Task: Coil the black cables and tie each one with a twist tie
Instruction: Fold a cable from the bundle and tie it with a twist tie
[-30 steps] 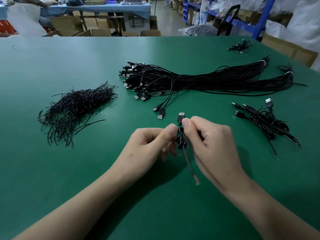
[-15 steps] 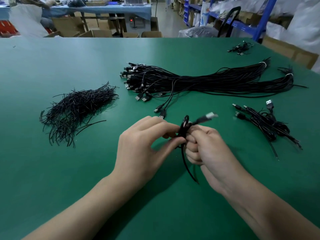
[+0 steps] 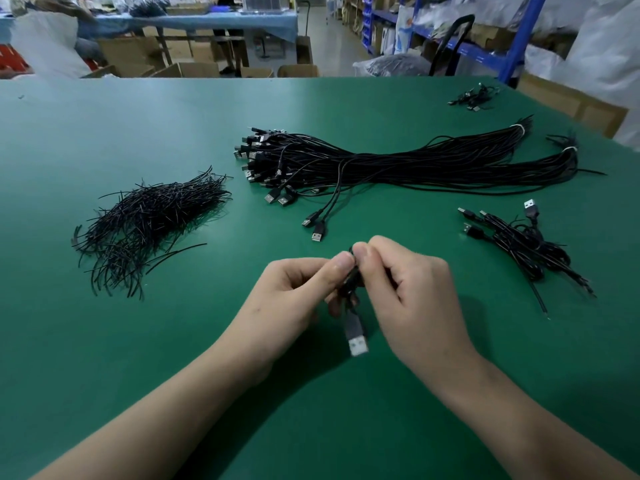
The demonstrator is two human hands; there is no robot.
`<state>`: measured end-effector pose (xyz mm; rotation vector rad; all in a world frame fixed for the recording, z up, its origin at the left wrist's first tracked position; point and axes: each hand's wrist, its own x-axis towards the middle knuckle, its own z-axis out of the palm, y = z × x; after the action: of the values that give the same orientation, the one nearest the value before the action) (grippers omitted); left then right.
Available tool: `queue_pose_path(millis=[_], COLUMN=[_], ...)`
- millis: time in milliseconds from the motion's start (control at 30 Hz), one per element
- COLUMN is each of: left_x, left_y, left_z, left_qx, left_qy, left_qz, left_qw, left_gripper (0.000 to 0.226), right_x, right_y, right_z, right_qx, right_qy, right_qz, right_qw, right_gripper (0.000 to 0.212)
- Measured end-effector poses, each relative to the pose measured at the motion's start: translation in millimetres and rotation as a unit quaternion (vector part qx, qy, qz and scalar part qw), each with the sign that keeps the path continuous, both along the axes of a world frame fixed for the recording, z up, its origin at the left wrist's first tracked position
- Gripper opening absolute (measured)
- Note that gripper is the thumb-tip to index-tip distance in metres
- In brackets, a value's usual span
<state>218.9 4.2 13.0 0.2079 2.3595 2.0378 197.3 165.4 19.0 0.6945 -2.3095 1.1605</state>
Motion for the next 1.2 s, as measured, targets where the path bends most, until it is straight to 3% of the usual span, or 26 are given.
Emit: queue_pose_path(millis=[100, 167, 233, 333, 433, 567, 667, 733, 800, 867, 933, 1000, 1067, 1200], left_x=[1, 0, -1, -1, -6, -13, -16, -17, -17, -12, -8, -8, -5, -2], left_y=[3, 4, 1, -2, -9, -20, -20, -18, -17, -17, -15, -10, -4, 2], left_z=[4, 3, 1, 3, 3, 9, 10, 7, 2, -2, -3, -3, -1, 1], left_qx=[0.045, -0.020, -0.120, -0.237, -0.339, -0.436, -0.444, -0.429, -0.373, -0.259, -0.142, -0.087, -0.058, -0.009], left_qy=[0.033, 0.092, 0.186, 0.344, 0.477, 0.596, 0.623, 0.596, 0.506, 0.355, 0.195, 0.090, 0.043, 0.039], left_qz=[0.015, 0.058, 0.108, 0.132, 0.125, 0.103, 0.112, 0.115, 0.093, 0.092, 0.089, 0.041, -0.005, -0.005], left_qw=[0.998, 0.994, 0.969, 0.899, 0.801, 0.667, 0.634, 0.669, 0.772, 0.894, 0.966, 0.991, 0.997, 0.999], left_gripper=[0.028, 0.017, 0.012, 0.012, 0.013, 0.007, 0.015, 0.011, 0.013, 0.020, 0.033, 0.045, 0.042, 0.029], right_x=[-2, -4, -4, -4, -4, -7, -7, -8, -8, -10, -10, -8, -6, -6], right_y=[-1, -2, -6, -7, -4, 3, 8, 7, 7, 9, 11, 10, 7, 2], right_z=[-3, -5, -5, -5, -3, 0, 3, 5, 5, 5, 4, 3, 0, -7], right_qx=[-0.035, -0.098, -0.188, -0.287, -0.299, -0.303, -0.290, -0.285, -0.259, -0.186, -0.101, -0.047, -0.004, -0.032], right_qy=[-0.048, -0.151, -0.264, -0.401, -0.468, -0.542, -0.568, -0.533, -0.452, -0.320, -0.181, -0.087, -0.044, -0.097], right_qz=[0.016, 0.049, 0.083, 0.124, 0.137, 0.164, 0.174, 0.169, 0.123, 0.064, 0.028, 0.006, 0.003, 0.020], right_qw=[0.998, 0.982, 0.942, 0.861, 0.820, 0.766, 0.750, 0.778, 0.844, 0.927, 0.978, 0.995, 0.999, 0.995], right_gripper=[0.044, 0.048, 0.048, 0.056, 0.058, 0.043, 0.040, 0.039, 0.041, 0.047, 0.051, 0.051, 0.049, 0.048])
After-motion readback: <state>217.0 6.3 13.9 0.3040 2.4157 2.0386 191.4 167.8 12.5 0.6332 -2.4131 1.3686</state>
